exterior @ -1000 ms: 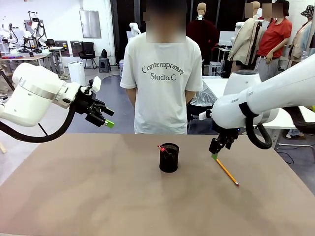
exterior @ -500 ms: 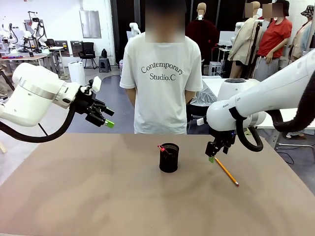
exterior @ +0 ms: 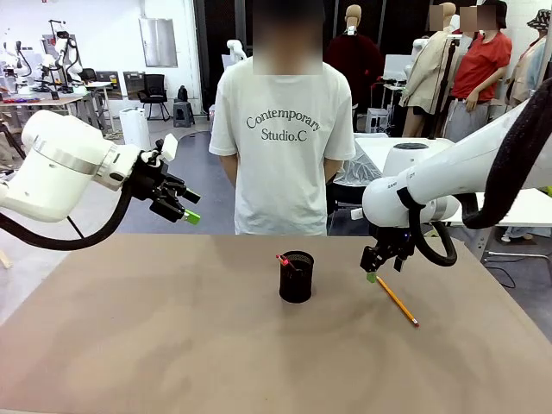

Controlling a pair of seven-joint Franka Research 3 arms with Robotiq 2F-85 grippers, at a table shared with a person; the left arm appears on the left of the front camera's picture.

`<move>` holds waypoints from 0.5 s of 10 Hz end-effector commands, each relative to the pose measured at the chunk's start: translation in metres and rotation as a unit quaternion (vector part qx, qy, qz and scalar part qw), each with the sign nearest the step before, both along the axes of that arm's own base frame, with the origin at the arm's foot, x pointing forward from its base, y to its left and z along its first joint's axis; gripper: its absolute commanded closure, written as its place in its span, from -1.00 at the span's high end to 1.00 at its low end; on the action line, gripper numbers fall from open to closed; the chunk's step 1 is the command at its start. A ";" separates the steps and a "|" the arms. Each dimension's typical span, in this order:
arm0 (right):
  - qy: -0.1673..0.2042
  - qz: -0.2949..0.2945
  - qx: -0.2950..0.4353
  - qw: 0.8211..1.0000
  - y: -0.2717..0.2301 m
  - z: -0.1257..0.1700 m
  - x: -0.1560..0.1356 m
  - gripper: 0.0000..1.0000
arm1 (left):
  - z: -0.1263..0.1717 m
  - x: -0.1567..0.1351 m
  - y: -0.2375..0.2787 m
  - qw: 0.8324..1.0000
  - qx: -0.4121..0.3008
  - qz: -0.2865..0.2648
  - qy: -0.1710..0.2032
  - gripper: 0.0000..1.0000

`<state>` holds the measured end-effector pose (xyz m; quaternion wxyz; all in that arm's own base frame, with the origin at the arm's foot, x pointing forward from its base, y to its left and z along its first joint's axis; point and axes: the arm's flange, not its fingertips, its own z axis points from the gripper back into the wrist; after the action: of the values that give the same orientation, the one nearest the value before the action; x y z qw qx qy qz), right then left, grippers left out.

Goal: Place the pens into the pen holder.
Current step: Pick up a writing instrument from the table and place it into the Pen holder.

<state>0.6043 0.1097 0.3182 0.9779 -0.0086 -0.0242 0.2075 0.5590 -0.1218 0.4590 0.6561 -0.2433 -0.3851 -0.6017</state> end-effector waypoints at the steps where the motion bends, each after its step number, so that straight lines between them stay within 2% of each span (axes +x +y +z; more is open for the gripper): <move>1: 0.014 -0.034 -0.003 0.999 0.003 -0.003 0.011 1.00 | 0.000 0.000 0.001 1.000 0.002 0.000 0.000 1.00; 2: 0.016 -0.040 -0.009 0.999 0.003 -0.004 0.012 1.00 | 0.000 0.000 0.001 1.000 0.002 0.000 0.000 1.00; 3: 0.010 -0.026 0.018 0.999 0.006 0.004 0.006 1.00 | 0.000 0.000 0.001 1.000 0.002 0.000 0.000 1.00; 5: 0.011 -0.021 -0.001 1.000 0.000 -0.008 0.004 1.00 | 0.000 0.000 0.001 1.000 0.002 0.000 0.000 1.00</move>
<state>0.6083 0.1117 0.3097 0.9824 -0.0035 -0.0127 0.1863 0.5590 -0.1218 0.4590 0.6561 -0.2433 -0.3851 -0.6017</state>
